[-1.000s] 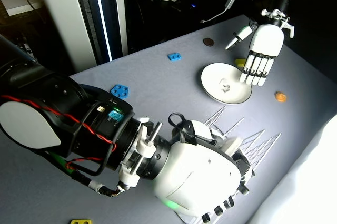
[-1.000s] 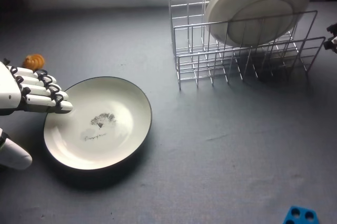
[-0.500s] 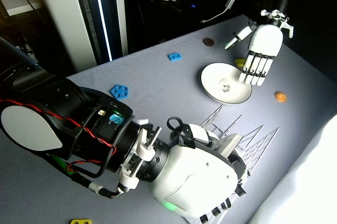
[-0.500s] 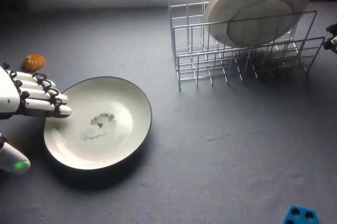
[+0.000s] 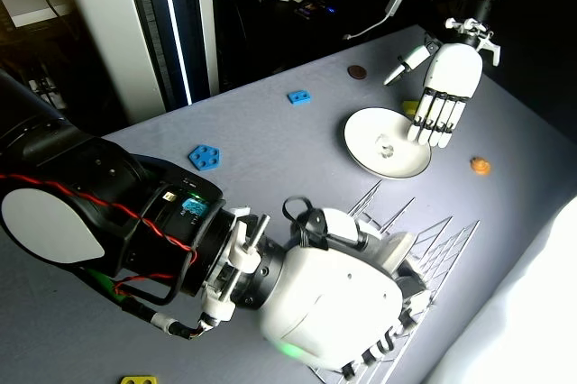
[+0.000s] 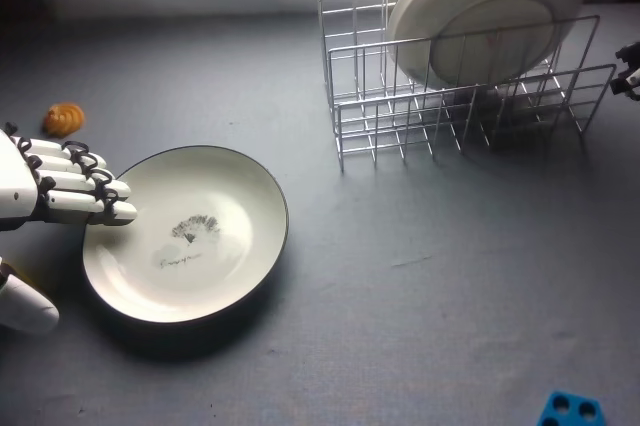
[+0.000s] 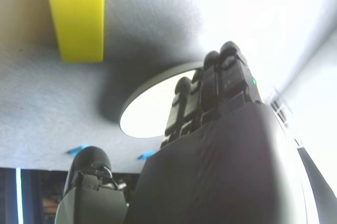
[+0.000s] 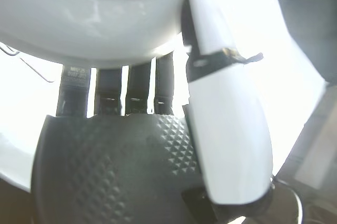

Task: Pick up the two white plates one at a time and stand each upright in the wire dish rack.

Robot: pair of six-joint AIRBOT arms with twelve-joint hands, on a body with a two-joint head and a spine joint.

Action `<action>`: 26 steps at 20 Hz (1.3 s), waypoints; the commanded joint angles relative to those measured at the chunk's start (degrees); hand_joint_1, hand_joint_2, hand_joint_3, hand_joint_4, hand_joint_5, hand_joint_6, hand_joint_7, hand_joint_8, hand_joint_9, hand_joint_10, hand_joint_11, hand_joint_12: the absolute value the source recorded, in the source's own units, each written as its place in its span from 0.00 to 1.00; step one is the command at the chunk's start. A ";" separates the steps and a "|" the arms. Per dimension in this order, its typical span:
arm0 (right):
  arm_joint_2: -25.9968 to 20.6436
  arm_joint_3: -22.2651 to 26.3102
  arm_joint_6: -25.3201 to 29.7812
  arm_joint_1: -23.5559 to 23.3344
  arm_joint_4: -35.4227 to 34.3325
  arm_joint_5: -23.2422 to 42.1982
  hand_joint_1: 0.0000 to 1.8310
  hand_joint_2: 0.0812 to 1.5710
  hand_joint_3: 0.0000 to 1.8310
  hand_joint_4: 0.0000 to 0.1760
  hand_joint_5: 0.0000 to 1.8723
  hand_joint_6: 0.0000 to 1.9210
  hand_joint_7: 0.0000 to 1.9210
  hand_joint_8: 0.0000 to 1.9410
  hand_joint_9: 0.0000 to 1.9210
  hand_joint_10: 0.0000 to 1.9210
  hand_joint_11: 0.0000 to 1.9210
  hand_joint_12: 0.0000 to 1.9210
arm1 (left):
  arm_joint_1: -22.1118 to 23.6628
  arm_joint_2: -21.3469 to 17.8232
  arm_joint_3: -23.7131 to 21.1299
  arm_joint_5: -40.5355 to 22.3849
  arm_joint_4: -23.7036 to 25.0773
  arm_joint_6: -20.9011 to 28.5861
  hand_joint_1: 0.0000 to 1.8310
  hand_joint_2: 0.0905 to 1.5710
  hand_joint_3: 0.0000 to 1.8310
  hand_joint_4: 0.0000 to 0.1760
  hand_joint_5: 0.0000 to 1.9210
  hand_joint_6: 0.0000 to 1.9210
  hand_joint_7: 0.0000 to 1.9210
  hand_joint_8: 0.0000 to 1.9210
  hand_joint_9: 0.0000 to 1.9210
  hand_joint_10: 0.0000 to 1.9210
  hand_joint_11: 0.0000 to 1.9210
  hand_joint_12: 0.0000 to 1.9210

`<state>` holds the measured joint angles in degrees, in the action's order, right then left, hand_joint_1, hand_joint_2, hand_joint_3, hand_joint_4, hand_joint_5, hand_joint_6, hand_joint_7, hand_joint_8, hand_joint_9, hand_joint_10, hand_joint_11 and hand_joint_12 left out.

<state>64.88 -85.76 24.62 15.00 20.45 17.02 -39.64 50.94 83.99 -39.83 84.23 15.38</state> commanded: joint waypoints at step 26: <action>0.07 17.52 -35.80 -3.67 11.71 21.68 0.61 0.59 0.00 0.00 0.00 0.00 0.00 0.00 0.00 0.00 0.00 0.00 | -7.30 1.00 -2.05 2.30 -1.82 5.21 0.00 0.65 0.00 0.00 0.00 0.00 0.00 0.00 0.00 0.00 0.00 0.00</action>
<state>65.19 -67.70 -11.73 12.27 34.76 35.24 -46.19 51.20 82.13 -37.08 80.12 20.64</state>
